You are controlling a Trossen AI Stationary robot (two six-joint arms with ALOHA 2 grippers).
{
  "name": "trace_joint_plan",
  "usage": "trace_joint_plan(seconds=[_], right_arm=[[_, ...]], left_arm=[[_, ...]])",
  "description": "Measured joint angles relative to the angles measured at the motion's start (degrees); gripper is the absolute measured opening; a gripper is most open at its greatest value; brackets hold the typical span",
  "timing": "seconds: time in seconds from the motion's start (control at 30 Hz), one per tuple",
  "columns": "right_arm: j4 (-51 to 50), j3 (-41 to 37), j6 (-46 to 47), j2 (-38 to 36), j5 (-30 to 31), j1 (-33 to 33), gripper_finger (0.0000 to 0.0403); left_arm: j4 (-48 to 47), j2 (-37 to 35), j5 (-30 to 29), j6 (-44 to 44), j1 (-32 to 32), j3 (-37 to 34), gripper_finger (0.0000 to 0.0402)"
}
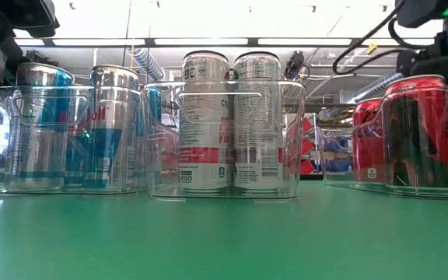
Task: Sort soda cans
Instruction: Adjust the transparent bins
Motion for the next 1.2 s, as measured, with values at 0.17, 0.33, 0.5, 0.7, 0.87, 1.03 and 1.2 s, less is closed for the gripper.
trace_joint_plan(seconds=[0.17,0.33,0.5,0.7,0.87,1.03,1.2], right_arm=[[6.47,-2.06,-1.77,1.7,-0.67,0.0,0.0],[8.56,-2.16,-2.43,2.6,-0.54,0.0,0.0],[12.68,-2.2,-3.55,2.47,0.23,-0.04,0.0],[19.81,-2.23,-5.44,2.97,0.56,-0.04,0.0],[23.04,-2.23,-6.53,4.53,1.13,-0.07,0.0],[21.78,-1.16,-8.04,4.19,1.44,-0.88,0.0],[10.54,5.5,-10.09,2.35,6.03,-1.04,0.0]], left_arm=[[0.05,0.0,0.0,-0.03,0.0,0.0,0.0],[0.06,0.0,0.0,-0.03,0.0,0.0,0.0],[0.15,0.0,-0.17,-0.79,0.02,0.0,0.0],[1.63,0.0,-0.33,-1.14,0.02,0.0,0.0],[1.73,0.04,-0.83,-1.11,0.02,0.0,0.0],[1.54,0.04,-1.4,-1.03,0.04,0.02,0.0],[-1.43,0.0,-1.44,0.25,0.04,2.29,0.0]])
